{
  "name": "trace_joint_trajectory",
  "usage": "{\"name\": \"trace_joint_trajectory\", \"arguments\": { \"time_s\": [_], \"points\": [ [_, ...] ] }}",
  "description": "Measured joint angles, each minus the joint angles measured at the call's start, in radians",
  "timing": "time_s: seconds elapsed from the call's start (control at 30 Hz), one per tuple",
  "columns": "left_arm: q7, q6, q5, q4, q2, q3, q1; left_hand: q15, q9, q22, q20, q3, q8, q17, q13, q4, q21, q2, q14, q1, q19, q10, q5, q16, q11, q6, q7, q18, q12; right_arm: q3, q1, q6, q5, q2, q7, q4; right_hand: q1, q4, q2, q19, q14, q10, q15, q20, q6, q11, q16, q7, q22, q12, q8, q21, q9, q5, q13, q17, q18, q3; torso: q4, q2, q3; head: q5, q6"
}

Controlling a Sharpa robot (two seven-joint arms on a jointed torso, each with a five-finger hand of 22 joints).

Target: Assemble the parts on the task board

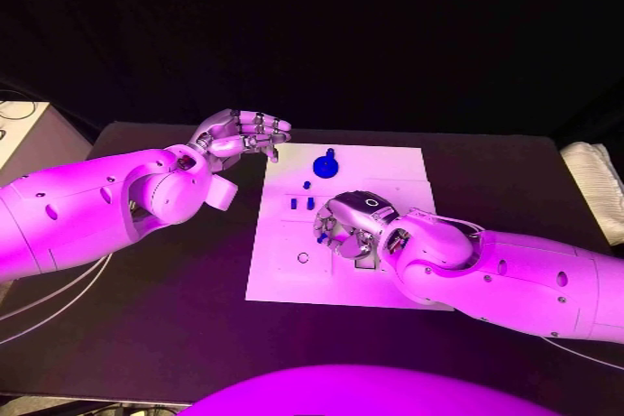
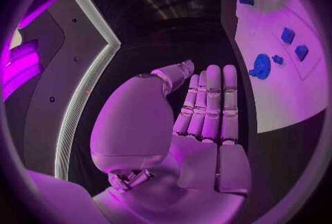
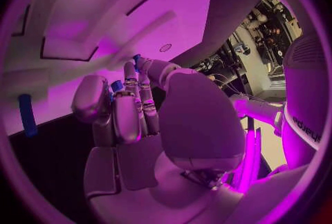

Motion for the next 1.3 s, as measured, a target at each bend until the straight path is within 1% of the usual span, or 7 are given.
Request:
{"name": "trace_joint_trajectory", "arguments": {
  "time_s": [0.47, 0.57, 0.63, 0.77, 0.8, 0.97, 1.3],
  "points": [
    [-0.005, 0.002, 0.0, 0.001, -0.002, 0.0, 0.0, 0.0, 0.0, -0.001, 0.0, -0.003, 0.0, 0.0, -0.001, 0.003, -0.002, 0.0, 0.0, 0.0, 0.0, -0.003, 0.0, -0.002, 0.003, 0.0, 0.0, 0.0, 0.0, -0.001, 0.0, 0.01, 0.001, 0.003, 0.008, -0.003, -0.037, -0.007, -0.008, -0.027, 0.002, 0.0, 0.009, 0.02, -0.04, -0.018, -0.028, 0.019, -0.029, -0.042, -0.028, -0.073, -0.003, 0.009, -0.007, -0.039, 0.0, -0.007, 0.0004, 0.0, 0.0, -0.001, -0.003],
    [-0.006, 0.002, 0.0, 0.001, -0.002, 0.0, 0.0, 0.0, 0.0, -0.001, 0.0, -0.003, 0.0, 0.0, 0.0, 0.003, -0.002, 0.0, 0.0, 0.0, 0.0, -0.003, 0.0, -0.002, 0.003, 0.0, 0.0, 0.0, 0.0, -0.002, 0.0, 0.01, 0.001, 0.002, 0.008, -0.004, -0.048, -0.008, -0.017, -0.042, 0.002, -0.028, 0.017, 0.024, -0.059, -0.009, -0.034, 0.023, -0.039, -0.052, -0.042, -0.096, -0.007, 0.014, -0.007, -0.048, 0.0, -0.008, 0.0001, 0.0, 0.0002, -0.001, -0.003],
    [-0.007, 0.003, 0.0, 0.001, -0.002, 0.0, 0.0, 0.0, 0.0, -0.002, 0.0, -0.003, 0.0, -0.001, -0.001, 0.003, -0.002, 0.0, 0.0, 0.0, 0.0, -0.003, 0.0, -0.002, 0.003, 0.0, 0.0, 0.0, 0.0, -0.002, -0.002, 0.01, 0.002, 0.002, 0.009, -0.004, -0.056, -0.011, -0.031, -0.069, -0.02, -0.069, 0.035, 0.032, -0.085, 0.005, -0.083, 0.034, -0.062, -0.056, -0.057, -0.15, -0.012, 0.015, -0.016, -0.113, 0.0, -0.011, -0.0003, 0.0, 0.0003, 0.0, -0.003],
    [-0.009, 0.004, 0.0, 0.001, -0.002, 0.0, 0.0, 0.0, 0.001, -0.004, 0.0, -0.005, 0.0, -0.001, -0.002, 0.0, -0.006, 0.0, 0.0, 0.0, 0.0, -0.01, 0.0, -0.002, 0.003, 0.0, 0.0, 0.0, 0.0, -0.003, -0.002, 0.008, 0.003, 0.0, 0.01, -0.003, -0.049, -0.016, -0.048, -0.112, -0.06, -0.137, 0.049, 0.047, -0.123, 0.018, -0.128, 0.044, -0.098, -0.059, -0.075, -0.233, -0.018, 0.015, -0.031, -0.179, 0.002, -0.018, -0.0007, 0.0, 0.0007, 0.0, -0.003],
    [-0.01, 0.004, 0.0, 0.0, -0.003, 0.0, 0.0, 0.0, 0.001, -0.004, 0.0, -0.006, 0.0, -0.001, -0.002, 0.0, -0.006, 0.0, 0.0, 0.0, 0.0, -0.01, 0.0, -0.002, 0.003, 0.0, 0.0, 0.0, 0.0, -0.003, -0.002, 0.008, 0.003, 0.0, 0.01, -0.003, -0.053, -0.016, -0.054, -0.122, -0.069, -0.154, 0.05, 0.049, -0.135, 0.022, -0.134, 0.045, -0.104, -0.056, -0.081, -0.249, -0.02, 0.015, -0.03, -0.19, 0.016, -0.025, -0.0007, 0.0, 0.0009, 0.0, -0.003],
    [-0.012, 0.006, 0.0, 0.0, -0.003, 0.0, 0.0, 0.0, 0.001, -0.005, 0.004, -0.005, 0.0, -0.001, -0.002, 0.0, -0.006, 0.0, 0.0, 0.0, 0.004, -0.01, 0.0, -0.002, 0.003, 0.0, 0.0, 0.0, 0.0, -0.003, -0.003, 0.004, 0.004, -0.002, 0.01, -0.002, -0.053, -0.02, -0.054, -0.131, -0.081, -0.184, 0.052, 0.056, -0.147, 0.031, -0.134, 0.046, -0.112, -0.047, -0.086, -0.27, -0.024, 0.015, -0.029, -0.207, 0.017, -0.036, -0.0007, 0.0, 0.0009, -0.001, -0.002],
    [-0.018, 0.011, 0.0, -0.001, -0.003, 0.0, 0.0, 0.0, 0.001, -0.005, 0.004, -0.005, 0.0, -0.002, -0.002, 0.0, -0.006, 0.0, 0.0, 0.0, 0.004, -0.01, 0.0, -0.006, 0.003, -0.004, 0.004, 0.0, 0.0, -0.004, -0.003, -0.025, 0.006, -0.018, 0.01, 0.011, -0.049, -0.017, -0.058, -0.133, -0.084, -0.206, 0.055, 0.057, -0.155, 0.031, -0.134, 0.048, -0.112, -0.036, -0.091, -0.275, -0.025, 0.015, -0.027, -0.213, 0.017, -0.047, -0.0003, 0.0, 0.0009, -0.002, -0.002]
  ]
}}
